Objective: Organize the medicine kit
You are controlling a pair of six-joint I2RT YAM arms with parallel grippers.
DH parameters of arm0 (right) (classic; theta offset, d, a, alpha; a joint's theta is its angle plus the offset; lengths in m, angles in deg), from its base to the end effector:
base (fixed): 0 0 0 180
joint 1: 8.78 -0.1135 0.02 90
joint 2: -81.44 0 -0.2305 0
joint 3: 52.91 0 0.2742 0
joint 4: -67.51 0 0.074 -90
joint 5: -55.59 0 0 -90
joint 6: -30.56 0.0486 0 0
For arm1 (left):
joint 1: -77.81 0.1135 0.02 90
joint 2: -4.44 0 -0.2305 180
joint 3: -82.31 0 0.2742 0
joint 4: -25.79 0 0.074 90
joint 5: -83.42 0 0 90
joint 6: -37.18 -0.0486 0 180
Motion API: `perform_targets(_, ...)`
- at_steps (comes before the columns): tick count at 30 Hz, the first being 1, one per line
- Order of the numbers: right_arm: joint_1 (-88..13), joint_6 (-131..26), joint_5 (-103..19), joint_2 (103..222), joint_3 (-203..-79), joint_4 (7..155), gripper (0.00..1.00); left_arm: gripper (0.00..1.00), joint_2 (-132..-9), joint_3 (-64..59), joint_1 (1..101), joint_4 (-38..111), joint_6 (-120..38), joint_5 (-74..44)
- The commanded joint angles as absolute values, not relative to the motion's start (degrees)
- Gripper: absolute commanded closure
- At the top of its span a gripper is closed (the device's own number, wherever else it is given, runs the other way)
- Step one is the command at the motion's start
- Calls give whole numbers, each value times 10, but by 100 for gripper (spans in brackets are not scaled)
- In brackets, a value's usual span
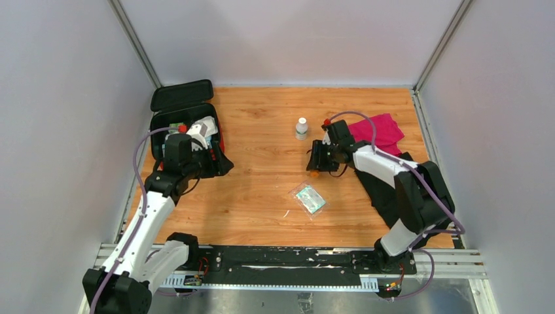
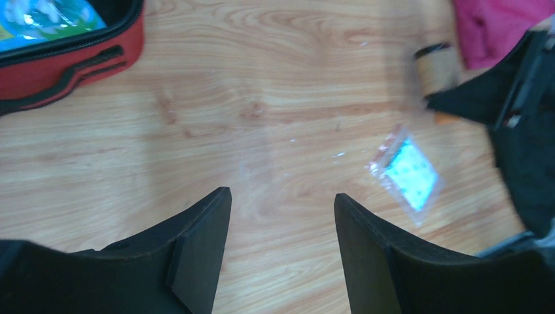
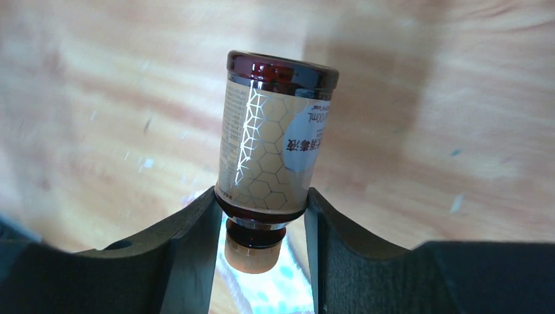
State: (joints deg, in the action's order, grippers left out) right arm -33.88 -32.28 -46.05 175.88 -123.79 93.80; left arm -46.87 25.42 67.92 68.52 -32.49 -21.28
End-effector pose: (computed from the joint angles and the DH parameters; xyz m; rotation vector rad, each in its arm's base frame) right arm 0.3287 0.1648 0.1408 -0.0487 2.5263 0.6375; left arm 0.2395 -0.0543 0.2470 -0.0611 2.2545 -0.5719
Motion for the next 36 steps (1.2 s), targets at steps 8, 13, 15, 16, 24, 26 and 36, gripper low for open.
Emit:
perform_targets(8,-444,-351,-688,1626,-1158,757,100,20,-408,342,668,466,-49,-317)
perform_targets(13,-499,-289,-677,1643,-1183,675,100,11,-406,343,650,441,0,-306)
perform_targets(15,-512,-271,-683,1661,-1197,640,100,7,-406,345,637,429,17,-299)
perform_targets(16,-516,-256,-688,1669,-1204,626,100,7,-407,345,631,426,20,-296)
perform_targets(24,-559,-212,-724,1708,-1245,534,100,13,-428,355,615,416,38,-284)
perform_targets(26,-566,-204,-731,1709,-1245,514,100,17,-429,357,614,416,40,-283)
perform_targets(36,-583,-198,-735,1711,-1249,499,100,48,-435,361,613,403,46,-286)
